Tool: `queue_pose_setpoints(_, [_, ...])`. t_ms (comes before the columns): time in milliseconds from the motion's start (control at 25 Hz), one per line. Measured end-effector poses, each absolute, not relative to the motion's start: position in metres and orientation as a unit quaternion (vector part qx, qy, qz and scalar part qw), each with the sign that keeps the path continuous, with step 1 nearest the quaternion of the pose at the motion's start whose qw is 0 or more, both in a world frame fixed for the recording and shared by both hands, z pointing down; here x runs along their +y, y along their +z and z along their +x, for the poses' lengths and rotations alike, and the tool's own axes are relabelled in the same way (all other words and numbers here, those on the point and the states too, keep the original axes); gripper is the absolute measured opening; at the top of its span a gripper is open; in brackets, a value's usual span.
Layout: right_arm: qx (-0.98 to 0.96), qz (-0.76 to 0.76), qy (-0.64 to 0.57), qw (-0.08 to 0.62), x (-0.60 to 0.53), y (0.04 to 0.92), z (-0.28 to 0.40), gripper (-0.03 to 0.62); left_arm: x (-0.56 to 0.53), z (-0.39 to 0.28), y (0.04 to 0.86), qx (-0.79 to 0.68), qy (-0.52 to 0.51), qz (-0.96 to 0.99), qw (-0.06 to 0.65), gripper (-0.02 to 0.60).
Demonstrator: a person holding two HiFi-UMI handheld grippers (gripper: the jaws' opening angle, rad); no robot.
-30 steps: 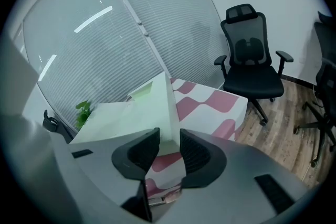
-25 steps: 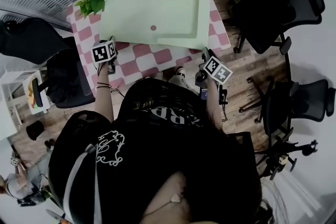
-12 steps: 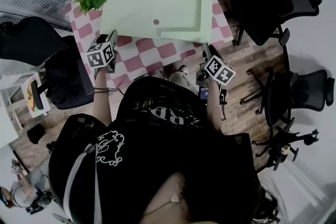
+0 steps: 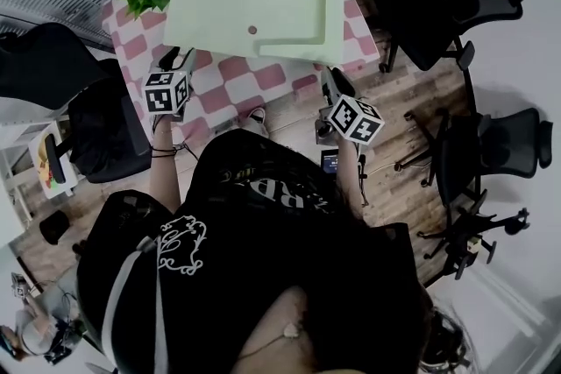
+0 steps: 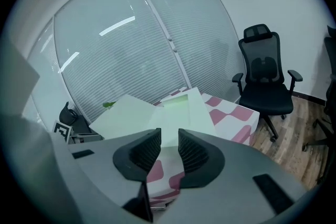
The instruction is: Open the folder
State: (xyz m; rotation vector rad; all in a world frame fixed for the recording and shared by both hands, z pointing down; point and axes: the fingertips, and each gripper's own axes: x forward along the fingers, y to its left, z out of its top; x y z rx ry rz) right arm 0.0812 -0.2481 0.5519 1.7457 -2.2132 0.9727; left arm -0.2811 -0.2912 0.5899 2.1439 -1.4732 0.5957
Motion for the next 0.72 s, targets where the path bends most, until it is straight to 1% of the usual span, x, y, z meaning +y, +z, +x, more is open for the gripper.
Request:
queue_pose_setpoints(160, [-0.752, 0.574, 0.314, 0.085, -0.220, 0.548, 0.078, 0.087, -0.267, -0.260, 0.592, -0.510, 0.282, 0.790, 0.189, 0.161])
queue_pose_setpoints(240, [-0.758, 0.569, 0.307, 0.090, -0.205, 0.546, 0.079, 0.077, -0.254, -0.242, 0.592, -0.496, 0.297, 0.797, 0.174, 0.161])
queue_pose_setpoints(520, [-0.787, 0.546, 0.268, 0.099, -0.144, 0.530, 0.085, 0.049, -0.194, -0.164, 0.556, -0.460, 0.252, 0.838, 0.150, 0.161])
queue_pose_setpoints(720, [-0.807, 0.527, 0.246, 0.105, -0.091, 0.524, 0.086, 0.043, -0.139, -0.106, 0.523, -0.422, 0.201, 0.874, 0.136, 0.161])
